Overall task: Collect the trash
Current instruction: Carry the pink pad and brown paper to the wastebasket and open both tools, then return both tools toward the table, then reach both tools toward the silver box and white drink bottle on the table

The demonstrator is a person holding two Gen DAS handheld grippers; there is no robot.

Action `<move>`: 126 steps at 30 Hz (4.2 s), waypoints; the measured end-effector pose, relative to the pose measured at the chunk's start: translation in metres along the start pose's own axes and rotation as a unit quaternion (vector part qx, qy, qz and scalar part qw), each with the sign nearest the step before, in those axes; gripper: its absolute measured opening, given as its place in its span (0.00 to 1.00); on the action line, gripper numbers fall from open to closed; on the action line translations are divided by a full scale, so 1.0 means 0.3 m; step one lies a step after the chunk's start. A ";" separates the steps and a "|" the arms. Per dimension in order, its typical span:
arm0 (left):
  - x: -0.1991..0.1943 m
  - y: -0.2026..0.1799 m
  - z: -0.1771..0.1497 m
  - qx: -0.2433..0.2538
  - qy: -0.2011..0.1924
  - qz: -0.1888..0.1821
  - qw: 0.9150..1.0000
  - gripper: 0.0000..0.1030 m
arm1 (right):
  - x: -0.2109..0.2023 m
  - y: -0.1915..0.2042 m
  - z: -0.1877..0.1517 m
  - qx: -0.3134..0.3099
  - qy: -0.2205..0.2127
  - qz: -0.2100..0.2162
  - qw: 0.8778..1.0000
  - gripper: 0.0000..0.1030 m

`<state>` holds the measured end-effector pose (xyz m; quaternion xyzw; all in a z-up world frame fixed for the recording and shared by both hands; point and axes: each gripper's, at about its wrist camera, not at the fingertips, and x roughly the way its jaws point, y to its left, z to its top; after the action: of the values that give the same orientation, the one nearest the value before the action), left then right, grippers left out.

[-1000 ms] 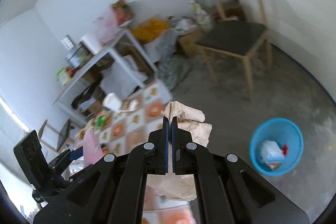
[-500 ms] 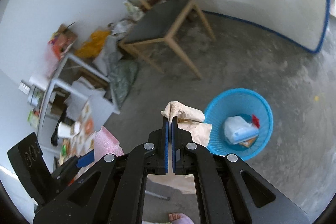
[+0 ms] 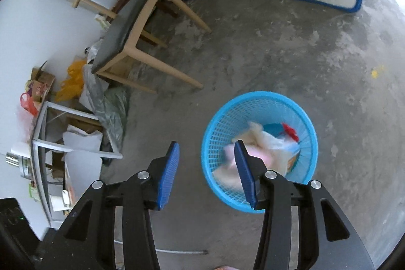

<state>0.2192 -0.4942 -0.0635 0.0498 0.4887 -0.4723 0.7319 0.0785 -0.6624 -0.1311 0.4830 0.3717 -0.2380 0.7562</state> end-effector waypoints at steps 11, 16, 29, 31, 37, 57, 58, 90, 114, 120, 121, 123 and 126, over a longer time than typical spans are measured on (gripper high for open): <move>-0.475 -0.007 -0.120 0.037 -0.098 -0.037 0.994 0.91 | -0.200 0.069 -0.139 -0.109 -0.061 0.002 0.992 0.44; -0.785 0.019 -0.306 0.044 -0.147 -0.018 0.988 0.95 | -0.466 0.186 -0.370 -0.197 -0.134 0.019 0.971 0.67; -1.284 0.282 -0.889 -0.031 -0.206 0.100 0.973 0.95 | -0.571 0.557 -0.923 -0.382 -0.110 0.006 0.917 0.92; -1.362 0.342 -0.981 -0.043 -0.221 0.130 0.966 0.95 | -0.534 0.634 -0.995 -0.417 -0.088 -0.005 0.905 0.92; -1.534 0.511 -1.198 -0.096 -0.243 0.224 0.939 0.95 | -0.520 0.876 -1.196 -0.494 -0.079 0.030 0.865 0.92; -1.722 0.837 -1.529 -0.240 -0.277 0.306 0.879 0.95 | -0.466 1.346 -1.544 -0.515 0.046 0.183 0.836 0.92; -1.723 0.842 -1.531 -0.242 -0.276 0.306 0.878 0.95 | -0.458 1.353 -1.548 -0.508 0.056 0.188 0.839 0.92; -1.748 0.909 -1.648 -0.318 -0.248 0.333 0.852 0.94 | -0.334 1.442 -1.805 -0.488 0.237 0.237 0.806 0.81; -1.768 0.886 -1.227 -0.057 -0.250 0.386 0.886 0.94 | -0.323 1.394 -1.631 -0.394 0.202 0.255 0.860 0.61; -1.585 0.910 -1.016 0.026 -0.183 0.358 0.915 0.93 | -0.366 1.314 -1.438 -0.359 0.140 0.246 0.889 0.61; -1.550 0.919 -0.979 0.037 -0.171 0.351 0.920 0.93 | -0.365 1.302 -1.417 -0.354 0.136 0.245 0.892 0.61; -1.496 0.927 -0.931 0.056 -0.155 0.346 0.924 0.92 | -0.360 1.274 -1.368 -0.339 0.127 0.242 0.900 0.61; -1.416 0.932 -0.865 0.094 -0.122 0.348 0.925 0.92 | -0.345 1.242 -1.319 -0.321 0.123 0.239 0.908 0.61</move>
<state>0.2204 0.0710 0.0174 0.2273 0.3011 -0.2337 0.8961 0.1518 -0.1466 0.0554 0.3144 0.3916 0.1429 0.8529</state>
